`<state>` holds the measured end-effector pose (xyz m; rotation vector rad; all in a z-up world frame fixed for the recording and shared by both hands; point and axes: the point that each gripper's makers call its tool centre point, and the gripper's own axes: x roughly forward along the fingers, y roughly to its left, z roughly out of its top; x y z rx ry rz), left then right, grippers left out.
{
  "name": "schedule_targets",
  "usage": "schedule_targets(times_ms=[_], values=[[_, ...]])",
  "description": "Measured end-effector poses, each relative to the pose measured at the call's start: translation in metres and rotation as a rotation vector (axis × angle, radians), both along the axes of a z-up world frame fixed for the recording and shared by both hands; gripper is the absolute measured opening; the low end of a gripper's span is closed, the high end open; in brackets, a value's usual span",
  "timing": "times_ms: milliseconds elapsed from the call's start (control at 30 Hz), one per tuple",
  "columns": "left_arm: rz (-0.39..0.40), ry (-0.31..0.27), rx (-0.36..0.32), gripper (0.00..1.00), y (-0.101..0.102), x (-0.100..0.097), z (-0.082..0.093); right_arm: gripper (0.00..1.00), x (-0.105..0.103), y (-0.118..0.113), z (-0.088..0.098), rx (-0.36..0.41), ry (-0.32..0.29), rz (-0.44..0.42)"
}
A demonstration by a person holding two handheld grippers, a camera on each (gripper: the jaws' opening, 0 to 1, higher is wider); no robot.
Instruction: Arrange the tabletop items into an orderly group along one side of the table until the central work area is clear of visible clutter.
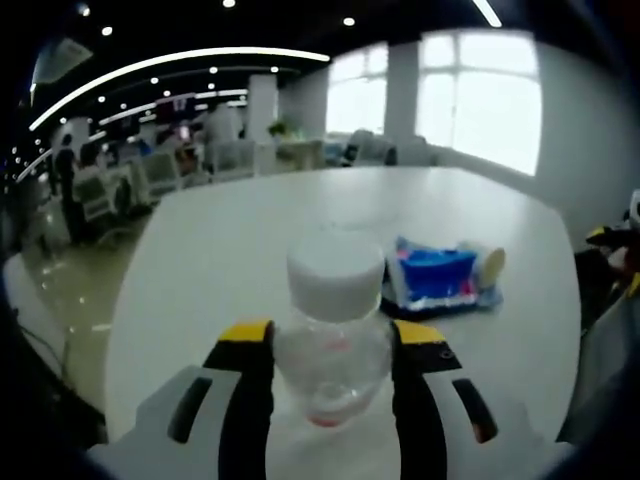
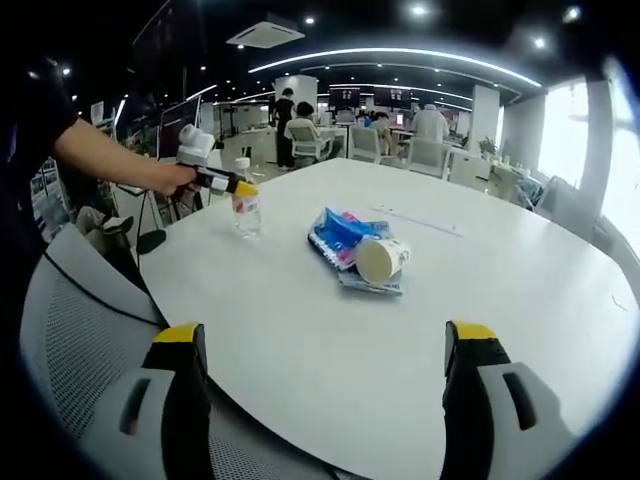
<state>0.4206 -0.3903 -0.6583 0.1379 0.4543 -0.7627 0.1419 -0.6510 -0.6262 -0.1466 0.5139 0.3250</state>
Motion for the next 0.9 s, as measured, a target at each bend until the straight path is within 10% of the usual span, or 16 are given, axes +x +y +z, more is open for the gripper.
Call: schedule_targets(times_ms=[900], values=[[-0.033, -0.020, 0.008, 0.44, 0.0014, -0.0018, -0.0007, 1.00, 0.0004, -0.0011, 0.0002, 0.005, -0.004, -0.007]])
